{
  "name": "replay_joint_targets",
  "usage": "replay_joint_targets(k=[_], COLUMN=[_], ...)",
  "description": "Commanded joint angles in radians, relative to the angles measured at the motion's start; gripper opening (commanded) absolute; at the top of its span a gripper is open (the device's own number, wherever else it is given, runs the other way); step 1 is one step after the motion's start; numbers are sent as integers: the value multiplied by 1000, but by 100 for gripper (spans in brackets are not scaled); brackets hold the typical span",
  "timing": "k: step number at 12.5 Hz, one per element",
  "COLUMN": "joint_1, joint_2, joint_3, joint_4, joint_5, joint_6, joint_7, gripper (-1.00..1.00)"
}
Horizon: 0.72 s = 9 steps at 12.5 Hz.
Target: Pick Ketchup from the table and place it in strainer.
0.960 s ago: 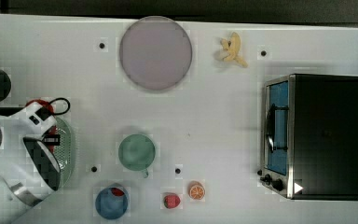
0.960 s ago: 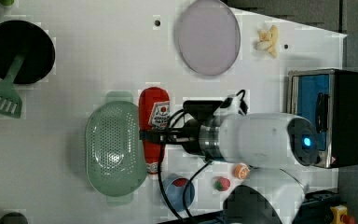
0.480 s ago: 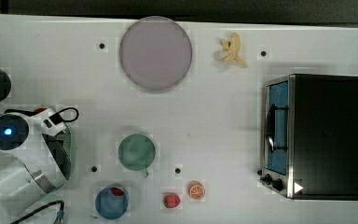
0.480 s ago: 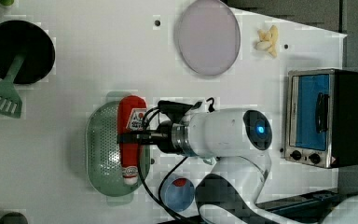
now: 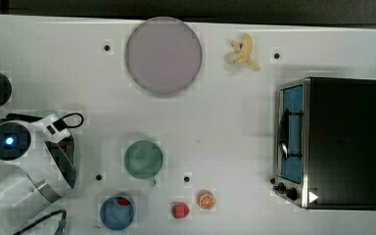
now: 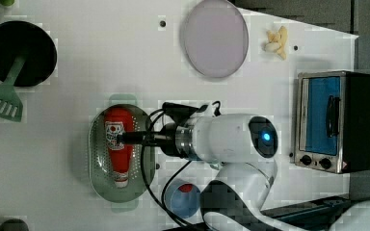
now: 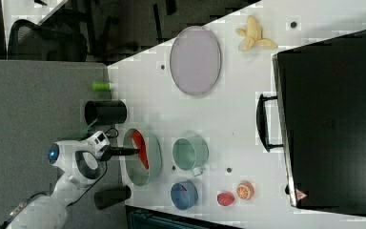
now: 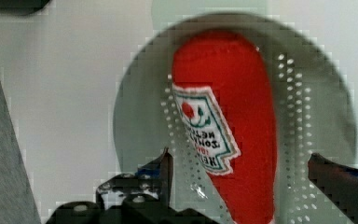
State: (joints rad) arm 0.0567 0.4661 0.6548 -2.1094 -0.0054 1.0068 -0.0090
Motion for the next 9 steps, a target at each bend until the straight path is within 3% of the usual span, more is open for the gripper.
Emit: replay_joint_targets(k=[1, 5, 9], joint_1=[-31, -154, -270], joint_2=[-145, -326, -421], joint_3=[3, -11, -120], joint_4=[26, 78, 209], joint_5=[1, 3, 22], joint_6=[-54, -303, -551], joint_7=[136, 135, 122], gripper=[100, 100, 100])
